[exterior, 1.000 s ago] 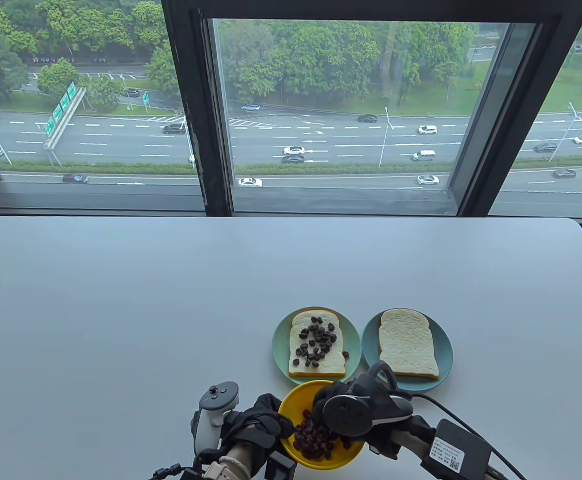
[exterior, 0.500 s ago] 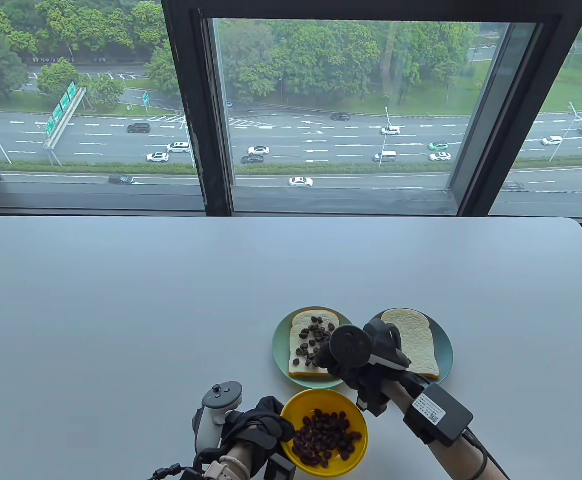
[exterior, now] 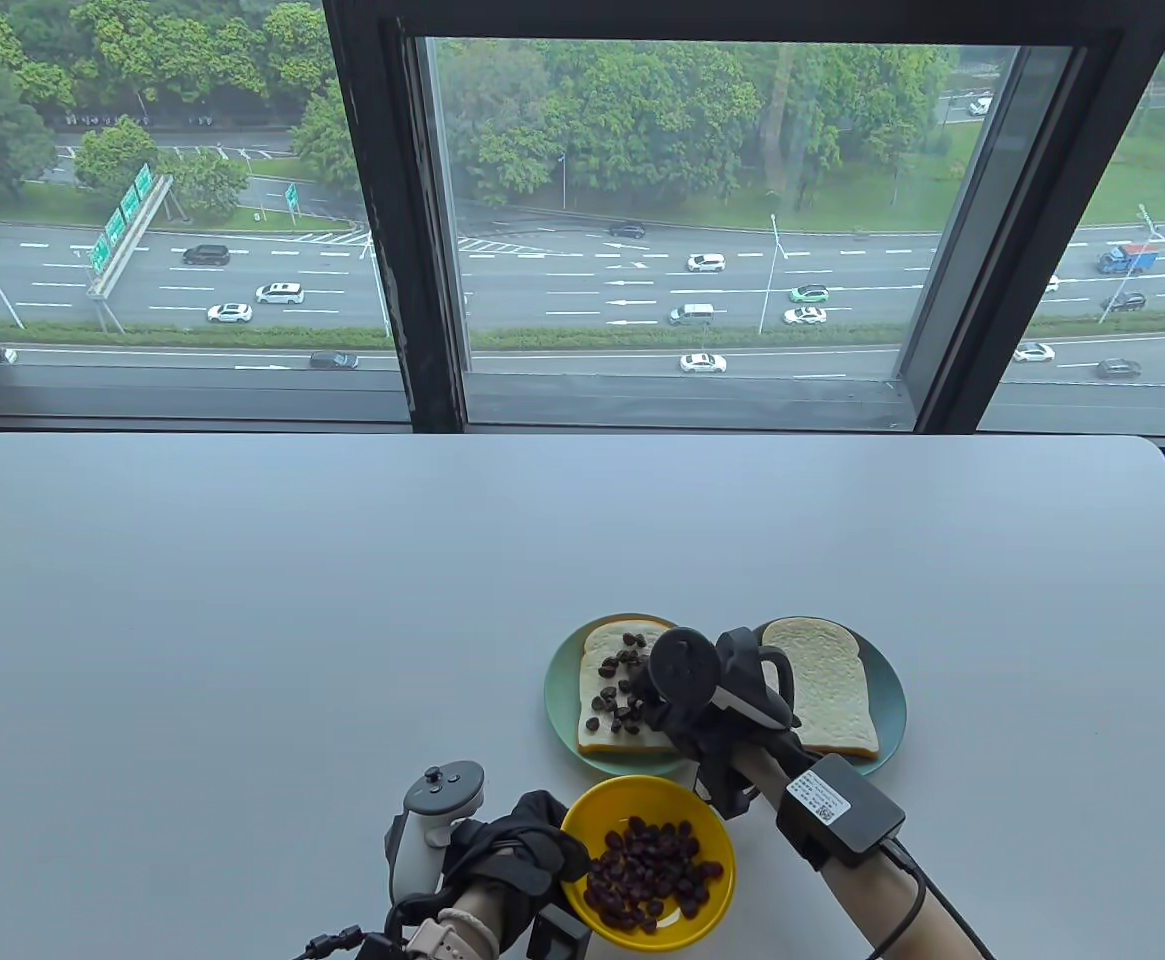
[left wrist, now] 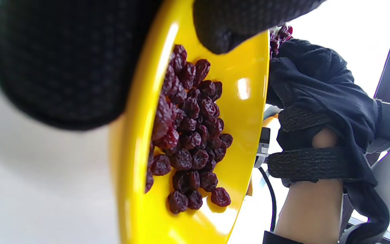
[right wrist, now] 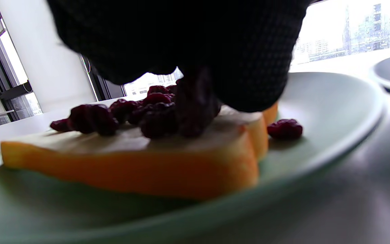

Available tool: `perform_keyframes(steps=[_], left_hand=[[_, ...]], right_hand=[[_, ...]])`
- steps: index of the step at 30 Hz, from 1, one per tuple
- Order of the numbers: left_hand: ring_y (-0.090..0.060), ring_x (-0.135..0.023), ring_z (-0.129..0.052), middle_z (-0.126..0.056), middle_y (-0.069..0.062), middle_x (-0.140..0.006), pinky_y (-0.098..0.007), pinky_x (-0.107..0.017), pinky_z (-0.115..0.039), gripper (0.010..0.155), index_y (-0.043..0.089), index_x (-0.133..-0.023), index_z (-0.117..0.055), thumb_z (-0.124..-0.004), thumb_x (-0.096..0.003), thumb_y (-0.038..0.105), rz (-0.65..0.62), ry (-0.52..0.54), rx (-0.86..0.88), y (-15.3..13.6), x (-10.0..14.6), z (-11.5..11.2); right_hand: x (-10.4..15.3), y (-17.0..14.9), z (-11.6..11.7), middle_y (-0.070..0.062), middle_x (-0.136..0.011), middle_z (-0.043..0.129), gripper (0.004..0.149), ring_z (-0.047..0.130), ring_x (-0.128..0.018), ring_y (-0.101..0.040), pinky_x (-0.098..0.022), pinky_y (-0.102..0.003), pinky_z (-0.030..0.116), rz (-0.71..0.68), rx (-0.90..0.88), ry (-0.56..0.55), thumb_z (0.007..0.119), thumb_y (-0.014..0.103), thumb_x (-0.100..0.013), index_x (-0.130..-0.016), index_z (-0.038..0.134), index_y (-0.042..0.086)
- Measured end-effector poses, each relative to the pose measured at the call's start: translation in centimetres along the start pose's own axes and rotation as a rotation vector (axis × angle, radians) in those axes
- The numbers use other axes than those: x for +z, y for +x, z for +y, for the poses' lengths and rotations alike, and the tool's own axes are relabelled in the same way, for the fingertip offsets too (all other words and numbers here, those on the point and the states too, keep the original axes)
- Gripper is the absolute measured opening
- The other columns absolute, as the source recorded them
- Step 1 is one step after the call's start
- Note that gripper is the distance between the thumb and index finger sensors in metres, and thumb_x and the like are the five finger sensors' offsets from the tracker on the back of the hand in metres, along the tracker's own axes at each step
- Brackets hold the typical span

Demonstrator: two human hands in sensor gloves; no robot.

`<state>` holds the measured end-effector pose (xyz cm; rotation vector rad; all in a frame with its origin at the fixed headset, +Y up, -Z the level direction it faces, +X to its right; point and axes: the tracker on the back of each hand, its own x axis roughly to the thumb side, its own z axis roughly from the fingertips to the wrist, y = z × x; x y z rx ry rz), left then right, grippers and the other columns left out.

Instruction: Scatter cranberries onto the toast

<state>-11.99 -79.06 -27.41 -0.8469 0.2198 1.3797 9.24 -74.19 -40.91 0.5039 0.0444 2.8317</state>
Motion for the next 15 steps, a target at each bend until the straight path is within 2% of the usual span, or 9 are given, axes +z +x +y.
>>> perform_keyframes(steps=[7,15], left_hand=[[-0.036,-0.036,-0.08,-0.067,-0.022,-0.066,-0.035,-0.009,-0.098,0.051,0.018,-0.082,-0.055,-0.079,-0.0375,0.02,-0.019,0.003,-0.006,0.1,-0.1,0.0],[-0.036,-0.036,-0.08,-0.067,-0.021,-0.066,-0.035,-0.009,-0.098,0.05,0.018,-0.082,-0.056,-0.079,-0.0374,0.019,-0.038,-0.012,-0.011,0.3,0.0,-0.4]], right_hand=[[1.5,0.4,-1.4,-0.005,-0.085,0.076,0.046,0.093,-0.062,-0.021,-0.036,-0.019,0.095,-0.024,-0.058,-0.018,0.078,0.041,-0.034,-0.078,0.075,0.03],[5.3,1.5,-4.9,-0.007,-0.091,0.07,0.054,0.09,-0.069,-0.024,-0.04,-0.022,0.093,-0.119,0.047,-0.095,0.075,0.047,-0.034,-0.086,0.069,0.03]])
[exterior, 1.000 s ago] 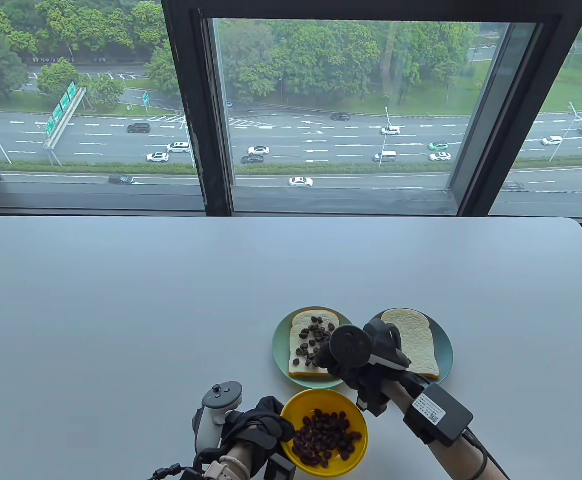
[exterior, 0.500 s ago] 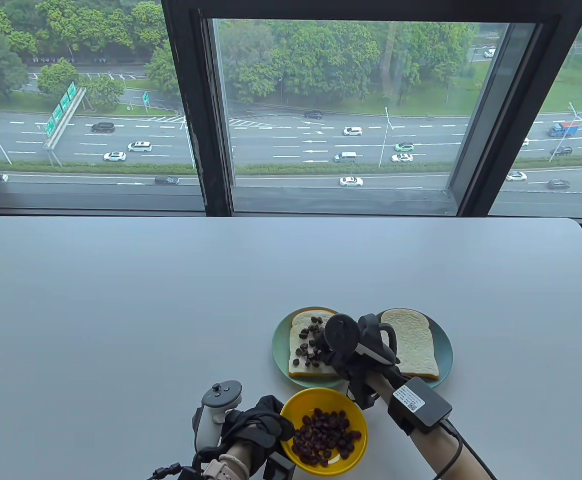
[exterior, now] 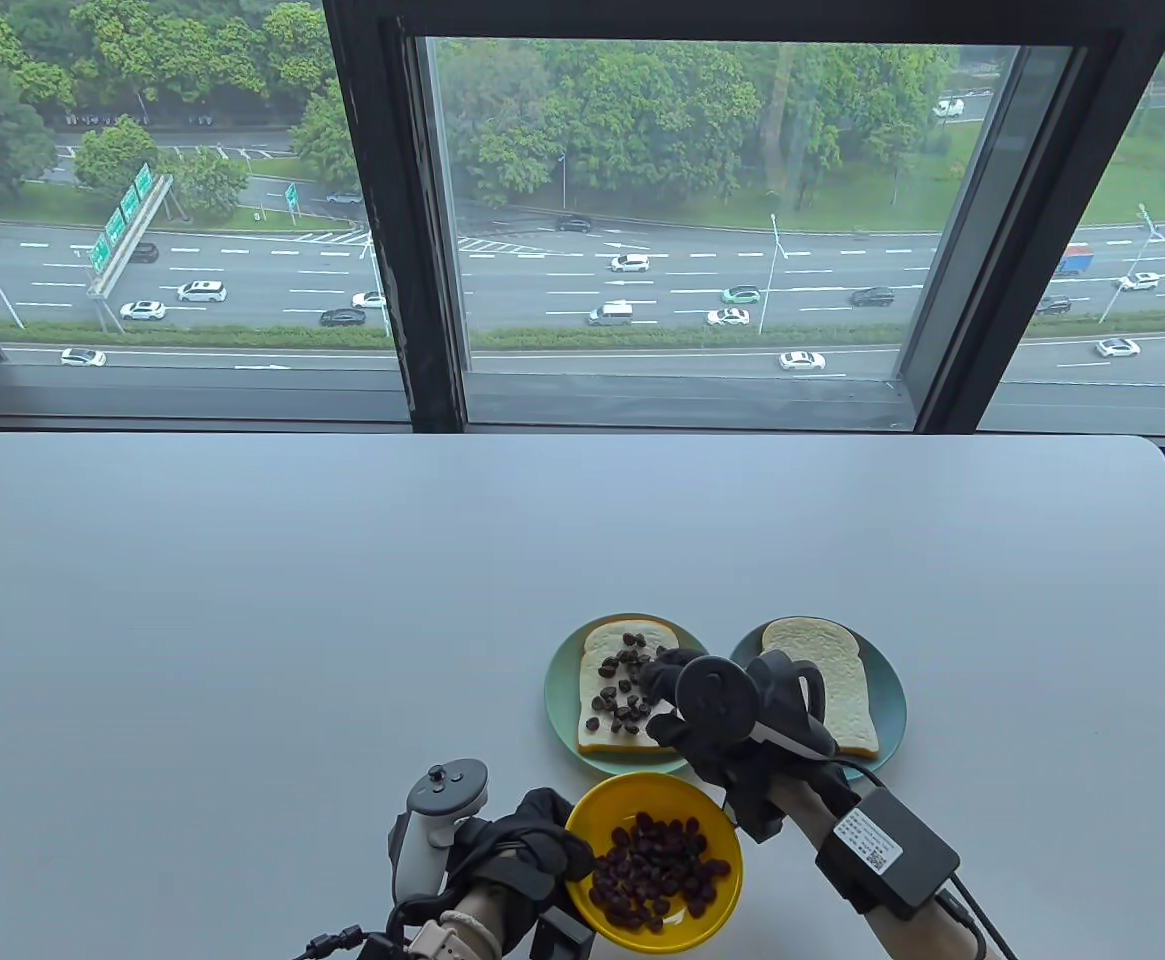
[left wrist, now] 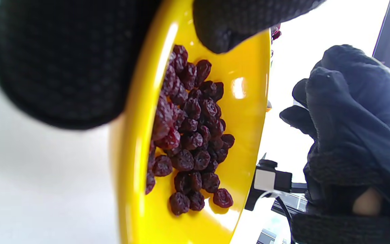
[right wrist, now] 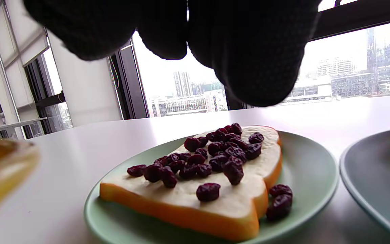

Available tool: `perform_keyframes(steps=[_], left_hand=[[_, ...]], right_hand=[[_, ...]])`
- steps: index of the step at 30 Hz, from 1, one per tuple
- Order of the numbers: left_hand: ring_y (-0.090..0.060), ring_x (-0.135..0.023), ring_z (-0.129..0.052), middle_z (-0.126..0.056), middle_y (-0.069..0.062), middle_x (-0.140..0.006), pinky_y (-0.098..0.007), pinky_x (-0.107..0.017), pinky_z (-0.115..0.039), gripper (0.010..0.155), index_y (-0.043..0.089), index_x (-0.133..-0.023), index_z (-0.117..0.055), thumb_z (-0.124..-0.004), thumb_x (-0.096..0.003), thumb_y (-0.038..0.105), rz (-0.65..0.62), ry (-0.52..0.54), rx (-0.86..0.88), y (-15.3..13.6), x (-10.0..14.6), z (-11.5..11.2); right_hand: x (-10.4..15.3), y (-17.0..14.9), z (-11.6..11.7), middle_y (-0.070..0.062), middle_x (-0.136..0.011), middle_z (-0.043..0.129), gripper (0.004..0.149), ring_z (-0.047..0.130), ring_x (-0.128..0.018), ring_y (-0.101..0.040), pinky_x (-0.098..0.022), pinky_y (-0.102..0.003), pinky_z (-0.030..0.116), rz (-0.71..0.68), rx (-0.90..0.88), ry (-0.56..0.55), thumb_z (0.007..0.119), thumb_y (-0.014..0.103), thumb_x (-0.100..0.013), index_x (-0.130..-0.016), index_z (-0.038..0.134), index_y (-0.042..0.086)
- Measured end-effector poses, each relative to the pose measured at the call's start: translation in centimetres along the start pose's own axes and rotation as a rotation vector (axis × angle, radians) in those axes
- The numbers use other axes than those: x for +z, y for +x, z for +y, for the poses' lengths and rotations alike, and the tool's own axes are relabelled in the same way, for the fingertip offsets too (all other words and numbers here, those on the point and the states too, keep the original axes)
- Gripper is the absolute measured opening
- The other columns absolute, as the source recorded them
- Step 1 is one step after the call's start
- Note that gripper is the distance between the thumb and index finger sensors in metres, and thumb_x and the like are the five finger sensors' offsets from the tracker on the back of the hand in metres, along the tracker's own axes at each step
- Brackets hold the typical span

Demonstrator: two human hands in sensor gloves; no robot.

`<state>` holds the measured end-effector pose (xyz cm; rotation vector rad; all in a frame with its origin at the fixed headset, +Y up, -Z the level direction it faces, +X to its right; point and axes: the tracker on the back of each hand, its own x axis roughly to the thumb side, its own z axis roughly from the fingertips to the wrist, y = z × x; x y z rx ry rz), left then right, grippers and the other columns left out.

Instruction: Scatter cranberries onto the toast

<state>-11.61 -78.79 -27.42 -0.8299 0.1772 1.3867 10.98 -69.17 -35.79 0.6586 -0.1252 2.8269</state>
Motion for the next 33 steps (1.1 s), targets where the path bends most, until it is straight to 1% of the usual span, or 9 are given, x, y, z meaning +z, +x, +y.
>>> perform_keyframes(steps=[5,8,12,16,19,24,27,30,33], left_hand=[[-0.036,-0.036,-0.08,-0.067,-0.021,-0.066,-0.035,-0.01,-0.098,0.051,0.018,-0.082,-0.055,-0.079,-0.0376,0.02,-0.001,0.002,-0.003,-0.1,0.1,-0.3],[-0.036,-0.037,-0.08,-0.067,-0.021,-0.066,-0.035,-0.01,-0.098,0.051,0.018,-0.082,-0.055,-0.079,-0.0377,0.02,-0.006,0.002,-0.003,0.0,0.1,-0.4],[-0.036,-0.037,-0.08,-0.066,-0.021,-0.066,-0.035,-0.01,-0.098,0.051,0.018,-0.082,-0.055,-0.079,-0.0377,0.019,-0.013,0.002,0.005,0.0,0.1,-0.4],[-0.036,-0.037,-0.08,-0.067,-0.021,-0.067,-0.036,-0.011,-0.098,0.05,0.019,-0.082,-0.055,-0.079,-0.0375,0.018,-0.038,0.012,0.025,0.1,0.2,-0.5],[-0.037,-0.037,-0.079,-0.066,-0.022,-0.066,-0.038,-0.01,-0.098,0.051,0.018,-0.081,-0.056,-0.08,-0.0367,0.017,-0.057,0.03,0.044,0.2,0.4,-0.7],[-0.039,-0.037,-0.078,-0.066,-0.023,-0.066,-0.039,-0.01,-0.098,0.051,0.018,-0.08,-0.057,-0.081,-0.035,0.015,-0.048,0.035,0.052,0.0,0.3,-0.8],[-0.038,-0.036,-0.078,-0.066,-0.023,-0.065,-0.039,-0.009,-0.098,0.051,0.018,-0.08,-0.058,-0.081,-0.0349,0.016,-0.058,0.032,0.045,0.1,0.4,-0.9],[-0.039,-0.036,-0.078,-0.066,-0.023,-0.065,-0.039,-0.009,-0.098,0.05,0.018,-0.079,-0.058,-0.081,-0.0348,0.015,-0.059,0.03,0.042,0.1,0.3,-0.9],[-0.039,-0.035,-0.078,-0.065,-0.023,-0.065,-0.039,-0.009,-0.098,0.05,0.017,-0.08,-0.058,-0.081,-0.0349,0.015,-0.054,0.012,0.046,-0.1,0.3,-1.2]], right_hand=[[2.7,1.1,-1.9,-0.01,-0.094,0.067,0.059,0.086,-0.073,-0.028,-0.043,-0.027,0.092,-0.063,-0.131,0.015,0.075,0.048,-0.034,-0.09,0.065,0.029],[4.3,2.5,-2.0,-0.012,-0.097,0.061,0.065,0.082,-0.077,-0.032,-0.046,-0.03,0.09,-0.162,-0.188,0.107,0.075,0.049,-0.034,-0.094,0.059,0.029],[5.8,4.8,-0.9,-0.015,-0.101,0.053,0.074,0.075,-0.082,-0.037,-0.05,-0.034,0.087,-0.274,-0.06,0.271,0.076,0.05,-0.033,-0.098,0.049,0.029],[6.5,6.2,0.8,-0.017,-0.103,0.043,0.082,0.067,-0.087,-0.042,-0.054,-0.037,0.083,-0.309,0.083,0.425,0.076,0.052,-0.032,-0.101,0.038,0.029],[6.8,6.7,2.2,-0.017,-0.105,0.033,0.087,0.057,-0.089,-0.046,-0.06,-0.039,0.072,-0.322,0.147,0.52,0.078,0.052,-0.032,-0.101,0.029,0.034],[7.0,7.8,3.4,-0.012,-0.106,0.033,0.083,0.057,-0.091,-0.041,-0.059,-0.039,0.072,-0.341,0.295,0.479,0.076,0.048,-0.031,-0.099,0.03,0.036],[7.0,8.2,3.7,-0.008,-0.104,0.042,0.077,0.061,-0.089,-0.038,-0.057,-0.039,0.074,-0.342,0.313,0.446,0.078,0.045,-0.031,-0.098,0.04,0.038],[7.2,8.5,3.9,-0.005,-0.101,0.049,0.075,0.068,-0.085,-0.034,-0.053,-0.036,0.079,-0.363,0.38,0.378,0.078,0.043,-0.03,-0.095,0.043,0.038],[7.4,8.7,4.1,-0.003,-0.096,0.056,0.066,0.076,-0.078,-0.032,-0.047,-0.033,0.084,-0.363,0.382,0.312,0.079,0.037,-0.031,-0.091,0.05,0.037]])
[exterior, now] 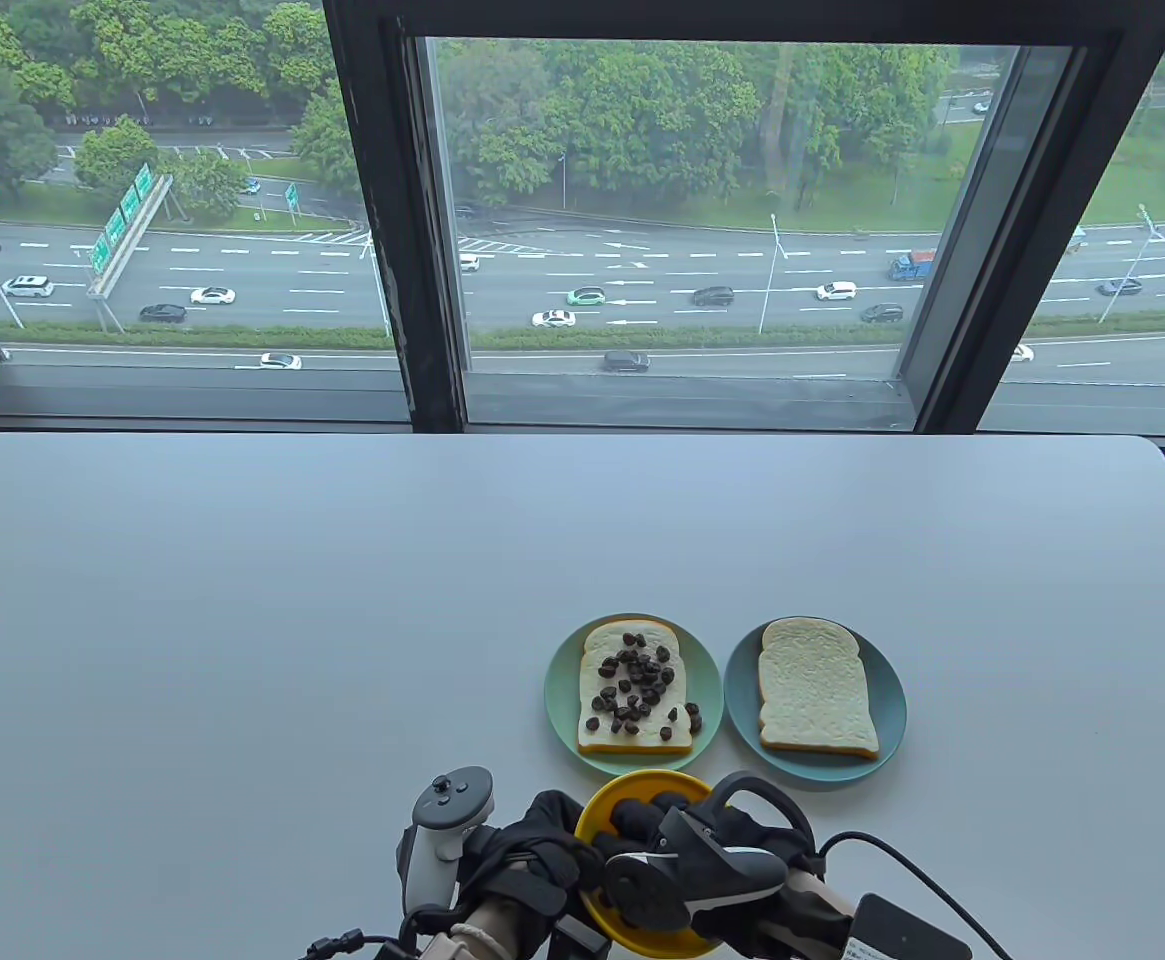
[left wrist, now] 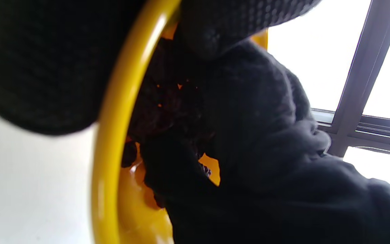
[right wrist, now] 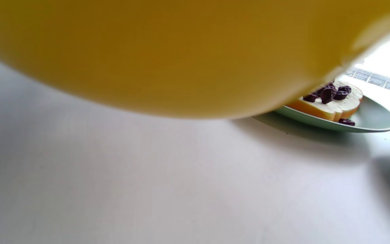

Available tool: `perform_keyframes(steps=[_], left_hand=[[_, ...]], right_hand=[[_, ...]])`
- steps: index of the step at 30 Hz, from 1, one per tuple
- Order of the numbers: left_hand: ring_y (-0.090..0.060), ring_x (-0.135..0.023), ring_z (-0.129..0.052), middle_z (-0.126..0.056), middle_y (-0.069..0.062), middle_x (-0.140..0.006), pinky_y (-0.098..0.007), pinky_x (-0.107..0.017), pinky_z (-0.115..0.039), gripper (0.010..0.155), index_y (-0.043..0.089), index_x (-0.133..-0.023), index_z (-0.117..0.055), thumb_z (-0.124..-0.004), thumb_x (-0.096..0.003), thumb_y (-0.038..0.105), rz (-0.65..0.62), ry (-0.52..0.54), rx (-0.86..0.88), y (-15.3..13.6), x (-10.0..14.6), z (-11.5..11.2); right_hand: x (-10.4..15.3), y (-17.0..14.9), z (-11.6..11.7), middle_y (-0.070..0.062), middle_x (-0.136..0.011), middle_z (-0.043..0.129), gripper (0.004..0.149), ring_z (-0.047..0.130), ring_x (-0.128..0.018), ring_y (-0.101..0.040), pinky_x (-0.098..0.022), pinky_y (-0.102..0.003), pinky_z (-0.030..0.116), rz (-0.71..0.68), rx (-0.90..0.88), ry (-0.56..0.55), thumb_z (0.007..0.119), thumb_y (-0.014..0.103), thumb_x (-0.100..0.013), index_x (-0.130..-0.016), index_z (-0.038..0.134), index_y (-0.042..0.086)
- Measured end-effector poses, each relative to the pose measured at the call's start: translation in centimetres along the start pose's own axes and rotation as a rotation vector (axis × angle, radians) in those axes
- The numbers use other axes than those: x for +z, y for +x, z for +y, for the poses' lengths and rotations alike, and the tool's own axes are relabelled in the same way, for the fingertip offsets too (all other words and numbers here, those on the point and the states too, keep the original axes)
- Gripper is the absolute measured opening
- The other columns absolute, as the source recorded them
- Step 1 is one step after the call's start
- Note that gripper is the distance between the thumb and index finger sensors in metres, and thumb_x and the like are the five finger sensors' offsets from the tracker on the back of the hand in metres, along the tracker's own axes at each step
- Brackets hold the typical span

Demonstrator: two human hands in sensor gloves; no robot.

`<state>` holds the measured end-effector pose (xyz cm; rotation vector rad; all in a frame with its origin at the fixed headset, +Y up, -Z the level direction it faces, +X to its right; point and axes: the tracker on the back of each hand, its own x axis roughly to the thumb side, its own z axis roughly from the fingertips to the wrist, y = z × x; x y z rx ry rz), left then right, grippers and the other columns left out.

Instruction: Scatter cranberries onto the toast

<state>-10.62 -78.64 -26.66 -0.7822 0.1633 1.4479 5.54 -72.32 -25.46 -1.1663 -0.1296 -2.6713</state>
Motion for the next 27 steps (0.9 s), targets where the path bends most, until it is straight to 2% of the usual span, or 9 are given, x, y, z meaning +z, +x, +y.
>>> perform_keyframes(steps=[1,6,11,14,16,20,27], left_hand=[[-0.039,-0.035,-0.078,-0.065,-0.023,-0.065,-0.039,-0.009,-0.098,0.05,0.017,-0.08,-0.058,-0.081,-0.0349,0.015,0.003,-0.007,0.015,-0.1,0.0,-0.1],[-0.039,-0.035,-0.077,-0.065,-0.023,-0.065,-0.039,-0.009,-0.097,0.05,0.017,-0.08,-0.057,-0.081,-0.0353,0.015,0.011,-0.018,0.039,-0.2,-0.2,-0.3],[-0.038,-0.036,-0.078,-0.065,-0.023,-0.066,-0.038,-0.01,-0.098,0.051,0.017,-0.081,-0.056,-0.08,-0.0363,0.017,0.037,-0.016,0.033,-0.4,-0.3,-0.1],[-0.037,-0.037,-0.079,-0.066,-0.021,-0.066,-0.037,-0.01,-0.098,0.05,0.018,-0.081,-0.056,-0.08,-0.0367,0.017,0.036,0.006,-0.006,-0.2,-0.3,0.1],[-0.036,-0.037,-0.08,-0.066,-0.02,-0.067,-0.036,-0.01,-0.098,0.05,0.02,-0.081,-0.056,-0.079,-0.0369,0.018,0.042,0.009,-0.016,-0.2,-0.3,0.1],[-0.035,-0.037,-0.081,-0.067,-0.02,-0.067,-0.035,-0.011,-0.098,0.05,0.02,-0.081,-0.055,-0.079,-0.0371,0.018,0.085,0.023,-0.023,-0.5,-0.5,0.4],[-0.036,-0.037,-0.079,-0.066,-0.021,-0.066,-0.036,-0.01,-0.098,0.051,0.019,-0.082,-0.055,-0.079,-0.0373,0.019,0.078,0.014,-0.012,-0.6,-0.7,0.6]], right_hand=[[0.1,0.2,0.0,-0.002,-0.093,0.06,0.061,0.08,-0.075,-0.03,-0.043,-0.031,0.087,0.005,0.012,-0.049,0.079,0.034,-0.032,-0.088,0.055,0.036],[0.4,0.6,0.2,0.004,-0.087,0.068,0.046,0.087,-0.066,-0.025,-0.036,-0.021,0.093,0.014,0.147,-0.113,0.081,0.031,-0.033,-0.075,0.066,0.04],[0.2,0.0,0.2,0.009,-0.079,0.074,0.041,0.089,-0.059,-0.027,-0.031,-0.02,0.096,0.011,0.066,-0.116,0.086,0.029,-0.031,-0.068,0.073,0.04],[0.4,-0.7,-0.1,0.01,-0.075,0.078,0.037,0.09,-0.056,-0.026,-0.027,-0.018,0.097,0.034,0.0,-0.17,0.088,0.028,-0.029,-0.061,0.077,0.041],[0.7,-1.3,-0.4,0.01,-0.073,0.08,0.036,0.092,-0.055,-0.022,-0.025,-0.016,0.098,0.05,-0.05,-0.216,0.089,0.029,-0.027,-0.06,0.078,0.041],[1.4,-2.5,-1.2,0.008,-0.072,0.081,0.035,0.093,-0.054,-0.021,-0.025,-0.015,0.098,0.047,-0.169,-0.237,0.089,0.028,-0.027,-0.059,0.079,0.04],[2.4,-4.1,-2.7,0.007,-0.07,0.083,0.034,0.094,-0.052,-0.022,-0.023,-0.016,0.099,0.027,-0.312,-0.263,0.089,0.028,-0.026,-0.057,0.081,0.039]])
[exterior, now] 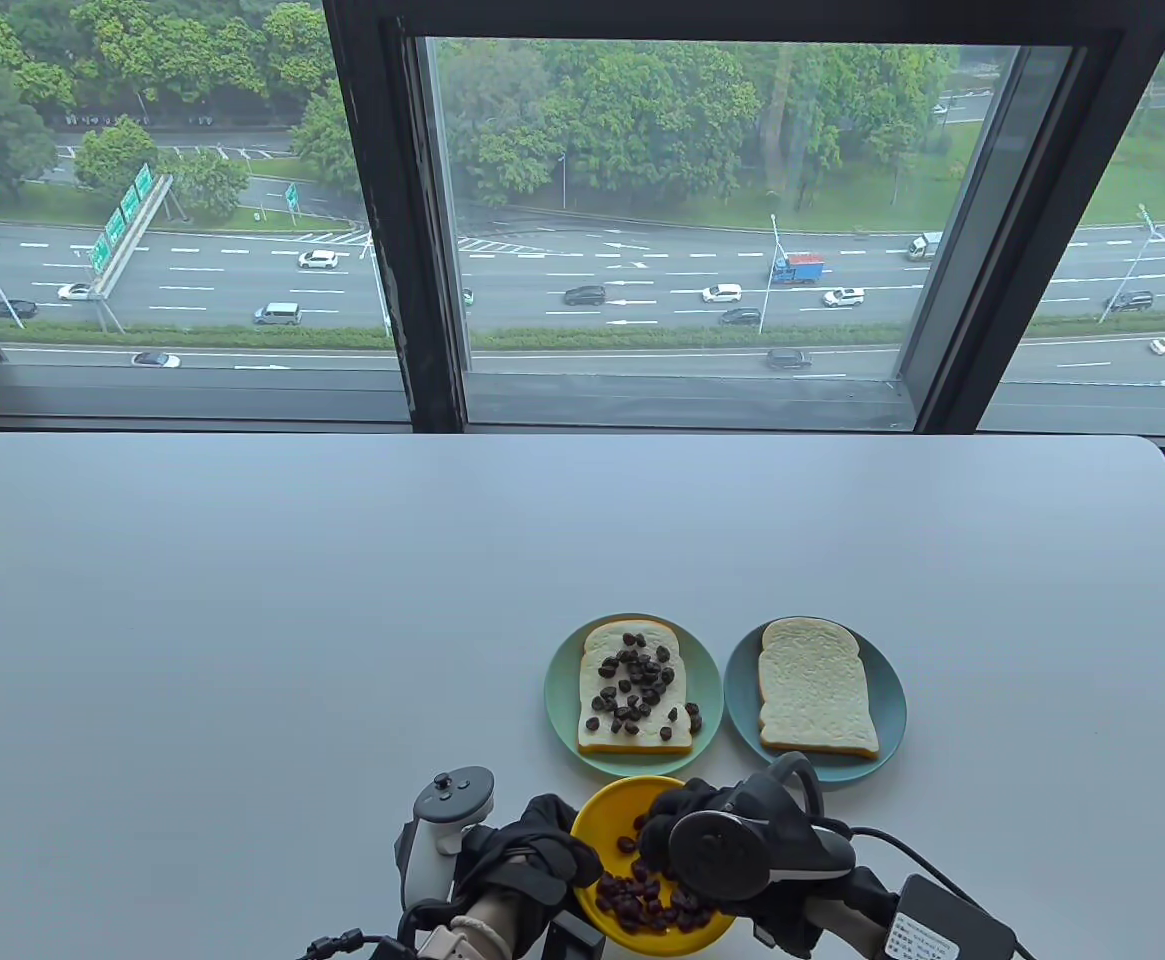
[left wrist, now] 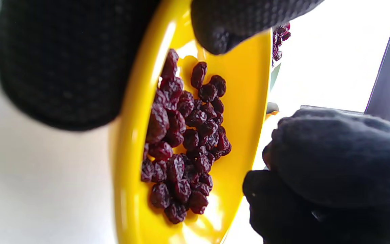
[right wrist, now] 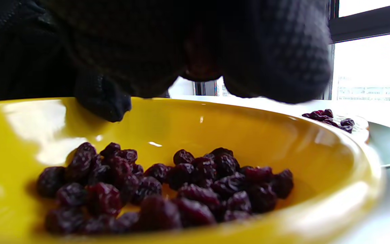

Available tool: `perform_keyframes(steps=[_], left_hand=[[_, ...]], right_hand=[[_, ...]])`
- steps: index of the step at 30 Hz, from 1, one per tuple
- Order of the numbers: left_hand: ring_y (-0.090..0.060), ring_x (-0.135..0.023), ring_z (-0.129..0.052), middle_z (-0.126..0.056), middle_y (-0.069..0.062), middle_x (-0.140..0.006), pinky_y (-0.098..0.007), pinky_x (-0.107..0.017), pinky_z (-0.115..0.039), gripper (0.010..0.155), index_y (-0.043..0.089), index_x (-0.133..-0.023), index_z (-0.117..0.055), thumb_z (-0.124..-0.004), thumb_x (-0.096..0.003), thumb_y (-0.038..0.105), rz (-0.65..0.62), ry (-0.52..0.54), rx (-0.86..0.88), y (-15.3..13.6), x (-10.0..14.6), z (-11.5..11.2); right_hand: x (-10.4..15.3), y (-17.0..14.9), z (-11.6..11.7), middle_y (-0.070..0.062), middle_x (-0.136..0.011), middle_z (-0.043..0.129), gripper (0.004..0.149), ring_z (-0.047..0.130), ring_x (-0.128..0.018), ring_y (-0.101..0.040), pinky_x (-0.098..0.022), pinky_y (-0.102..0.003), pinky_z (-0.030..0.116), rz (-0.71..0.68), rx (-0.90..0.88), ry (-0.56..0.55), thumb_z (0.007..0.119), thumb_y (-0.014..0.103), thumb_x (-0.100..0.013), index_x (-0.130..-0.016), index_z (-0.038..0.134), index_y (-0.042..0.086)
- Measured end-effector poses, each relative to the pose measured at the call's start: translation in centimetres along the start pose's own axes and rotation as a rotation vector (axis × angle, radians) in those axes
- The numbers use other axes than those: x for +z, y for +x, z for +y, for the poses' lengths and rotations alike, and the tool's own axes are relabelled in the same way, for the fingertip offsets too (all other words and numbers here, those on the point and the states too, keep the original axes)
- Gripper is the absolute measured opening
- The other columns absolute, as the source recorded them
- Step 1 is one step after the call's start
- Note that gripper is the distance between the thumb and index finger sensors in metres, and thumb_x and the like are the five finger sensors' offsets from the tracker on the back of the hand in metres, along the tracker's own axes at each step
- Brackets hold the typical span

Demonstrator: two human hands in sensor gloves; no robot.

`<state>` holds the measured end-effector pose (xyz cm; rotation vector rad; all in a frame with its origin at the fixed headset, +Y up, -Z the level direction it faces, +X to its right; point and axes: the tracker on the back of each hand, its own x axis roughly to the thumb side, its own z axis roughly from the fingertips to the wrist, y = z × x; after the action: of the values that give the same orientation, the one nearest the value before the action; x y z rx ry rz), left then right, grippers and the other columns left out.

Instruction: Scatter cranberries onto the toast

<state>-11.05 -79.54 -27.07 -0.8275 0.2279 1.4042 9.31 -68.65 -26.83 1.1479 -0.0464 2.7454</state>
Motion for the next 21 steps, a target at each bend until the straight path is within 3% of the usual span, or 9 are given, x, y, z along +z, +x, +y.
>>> perform_keyframes(steps=[5,10,16,21], left_hand=[[-0.036,-0.037,-0.08,-0.066,-0.021,-0.067,-0.036,-0.01,-0.098,0.051,0.019,-0.082,-0.055,-0.079,-0.0373,0.019,-0.018,-0.021,0.025,0.2,0.1,-0.2],[-0.036,-0.037,-0.079,-0.066,-0.021,-0.066,-0.036,-0.01,-0.098,0.051,0.019,-0.082,-0.055,-0.079,-0.0374,0.019,-0.013,-0.033,0.034,0.1,0.0,-0.1],[-0.036,-0.037,-0.079,-0.066,-0.021,-0.066,-0.036,-0.01,-0.098,0.051,0.019,-0.082,-0.055,-0.079,-0.0374,0.019,-0.012,-0.041,0.03,0.2,0.0,-0.2],[-0.036,-0.037,-0.079,-0.066,-0.021,-0.066,-0.036,-0.01,-0.098,0.051,0.018,-0.082,-0.055,-0.079,-0.0375,0.019,-0.008,-0.045,0.029,0.2,0.0,-0.1]], right_hand=[[-0.5,-1.9,-3.0,0.007,-0.07,0.083,0.034,0.094,-0.052,-0.022,-0.023,-0.016,0.098,0.067,-0.045,-0.064,0.089,0.028,-0.026,-0.057,0.081,0.038],[-1.8,-7.9,-4.8,0.007,-0.07,0.083,0.034,0.093,-0.053,-0.022,-0.024,-0.016,0.098,0.274,-0.029,-0.1,0.089,0.028,-0.026,-0.057,0.081,0.039],[-4.0,-17.2,-1.8,0.008,-0.07,0.082,0.034,0.093,-0.054,-0.022,-0.025,-0.016,0.098,0.588,0.024,-0.051,0.089,0.028,-0.026,-0.057,0.08,0.039],[-4.7,-21.6,1.0,0.008,-0.071,0.082,0.034,0.093,-0.054,-0.021,-0.026,-0.016,0.098,0.737,0.037,0.0,0.089,0.028,-0.027,-0.057,0.08,0.04]])
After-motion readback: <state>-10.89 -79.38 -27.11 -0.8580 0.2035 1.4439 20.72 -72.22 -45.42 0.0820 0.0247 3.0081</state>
